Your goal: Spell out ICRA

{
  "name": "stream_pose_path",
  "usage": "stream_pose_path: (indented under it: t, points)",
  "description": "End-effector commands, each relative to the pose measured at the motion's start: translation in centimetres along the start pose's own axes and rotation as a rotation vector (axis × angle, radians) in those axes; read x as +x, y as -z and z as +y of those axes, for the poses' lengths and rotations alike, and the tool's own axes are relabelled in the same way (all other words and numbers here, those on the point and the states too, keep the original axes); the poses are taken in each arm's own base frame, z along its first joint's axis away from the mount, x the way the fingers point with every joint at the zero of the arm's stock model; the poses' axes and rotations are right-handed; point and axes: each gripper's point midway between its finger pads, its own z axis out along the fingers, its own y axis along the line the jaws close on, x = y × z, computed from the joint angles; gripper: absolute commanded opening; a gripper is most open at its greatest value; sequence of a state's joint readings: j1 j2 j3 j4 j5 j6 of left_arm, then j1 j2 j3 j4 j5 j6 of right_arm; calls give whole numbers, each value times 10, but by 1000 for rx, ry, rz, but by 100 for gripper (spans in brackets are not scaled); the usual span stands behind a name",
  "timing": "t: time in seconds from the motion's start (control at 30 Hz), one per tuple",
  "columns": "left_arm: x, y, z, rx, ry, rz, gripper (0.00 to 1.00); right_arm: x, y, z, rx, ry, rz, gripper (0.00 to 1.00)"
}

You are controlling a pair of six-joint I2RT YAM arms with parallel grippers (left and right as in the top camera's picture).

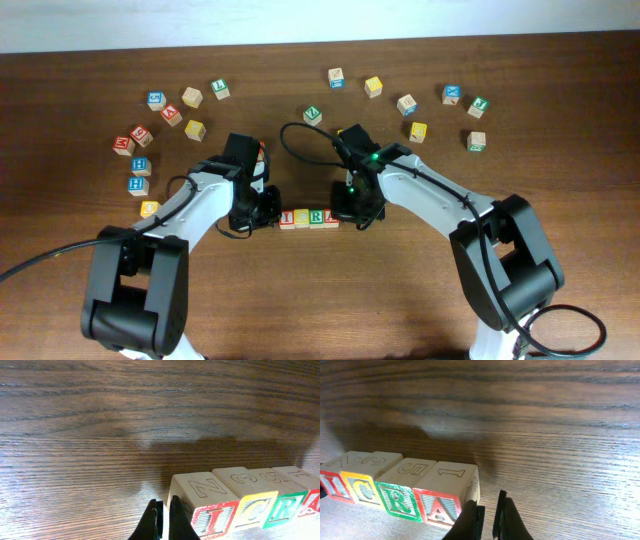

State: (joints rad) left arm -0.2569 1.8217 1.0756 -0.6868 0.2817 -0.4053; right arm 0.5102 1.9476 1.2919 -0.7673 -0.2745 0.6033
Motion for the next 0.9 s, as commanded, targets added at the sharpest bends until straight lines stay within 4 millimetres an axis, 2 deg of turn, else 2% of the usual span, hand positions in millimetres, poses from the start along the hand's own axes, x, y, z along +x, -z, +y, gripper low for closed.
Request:
stream_pose_path:
  t: [0.0,0.2,0.27,0.3,0.37,0.43,0.5,0.53,0.57,0.6,0.63,0.67,0.7,0.77,0.87]
  points:
    - [-6,3,10,-72,0,-31,0,0,2,-5,33,0,-15,9]
    - [-14,8,28,-143,22,-63,0,-1,3,-7,47,-2,-21,9]
    - [-18,18,35,-171,45,-61,0,-3,12,-16,71,-29,-16,9]
    - [-22,33,38,-173,44,-67,0,-7,28,-26,91,-60,-27,9]
    - [-32,66,38,-157,69,-126,0,-12,61,-32,77,-61,-66,9]
    - [-35,110,30,-124,67,-230,0,-8,106,-36,60,-55,-140,9]
    - [-25,151,20,-90,47,-322,0,14,160,-39,67,-32,-239,13]
    - [-17,168,17,-78,40,-356,0,26,180,-39,59,-21,-274,16]
    - [-6,187,14,-63,30,-395,0,44,205,-38,44,1,-323,23]
    - [5,202,13,-54,25,-421,0,61,222,-39,37,22,-358,30]
    - [19,215,12,-46,20,-441,14,78,237,-40,30,42,-392,47]
    - [29,223,13,-43,18,-450,56,91,246,-40,17,59,-413,62]
    - [40,229,14,-42,17,-454,66,107,257,-38,-11,89,-438,67]
    - [58,236,17,-43,18,-449,99,134,271,-39,-59,115,-473,70]
    - [63,234,19,-51,23,-427,99,156,275,-58,-52,96,-500,73]
